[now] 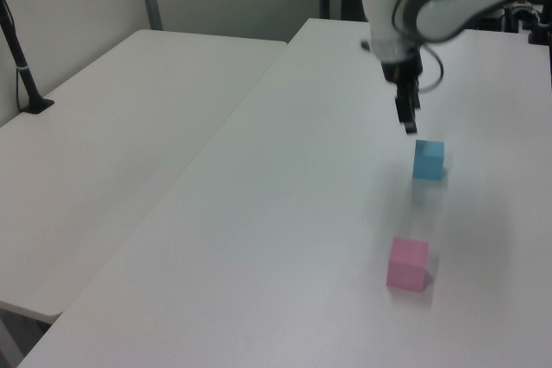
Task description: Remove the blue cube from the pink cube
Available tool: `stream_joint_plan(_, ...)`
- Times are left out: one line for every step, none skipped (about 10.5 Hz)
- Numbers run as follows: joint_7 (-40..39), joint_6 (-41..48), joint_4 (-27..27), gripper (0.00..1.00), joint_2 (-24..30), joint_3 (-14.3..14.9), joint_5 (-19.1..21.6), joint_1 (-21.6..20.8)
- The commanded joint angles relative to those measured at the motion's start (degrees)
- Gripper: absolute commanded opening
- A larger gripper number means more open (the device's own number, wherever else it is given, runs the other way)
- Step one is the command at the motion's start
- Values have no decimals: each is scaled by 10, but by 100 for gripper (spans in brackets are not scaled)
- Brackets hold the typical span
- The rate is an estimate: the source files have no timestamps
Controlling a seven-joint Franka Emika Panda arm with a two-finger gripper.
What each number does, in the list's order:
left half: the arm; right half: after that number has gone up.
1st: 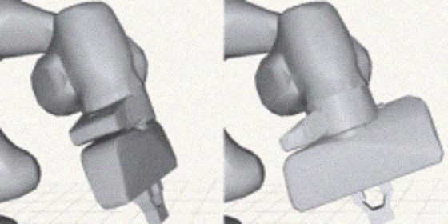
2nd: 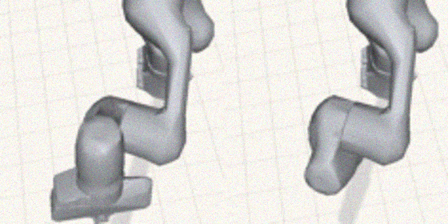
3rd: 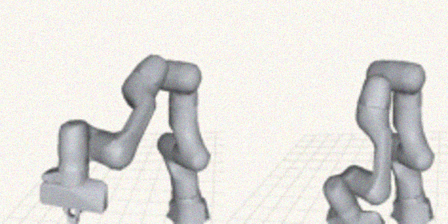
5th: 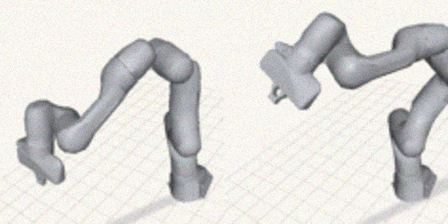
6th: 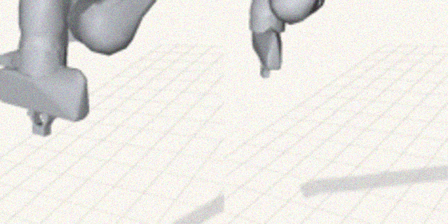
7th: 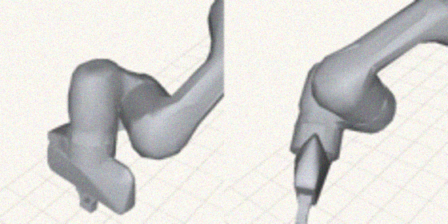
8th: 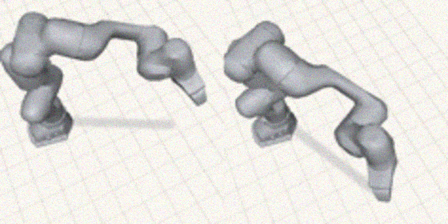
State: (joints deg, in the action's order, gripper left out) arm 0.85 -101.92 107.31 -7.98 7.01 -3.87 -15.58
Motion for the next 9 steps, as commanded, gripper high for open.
stream_joint_plan(3,99,-113,100,36,6,9,15)
stream_joint_plan(5,133,-138,100,46,5,9,28)
stream_joint_plan(5,145,-142,100,64,4,9,42)
stream_joint_plan(1,145,-143,100,80,8,9,55)
stream_joint_plan(-1,145,-143,100,88,9,8,70)
stream_joint_plan(-2,144,-144,100,89,9,8,77)
stream_joint_plan(-2,145,-144,100,92,6,9,85)
stream_joint_plan(-2,147,-143,100,94,5,9,85)
stream_joint_plan(-2,147,-143,100,94,4,9,85)
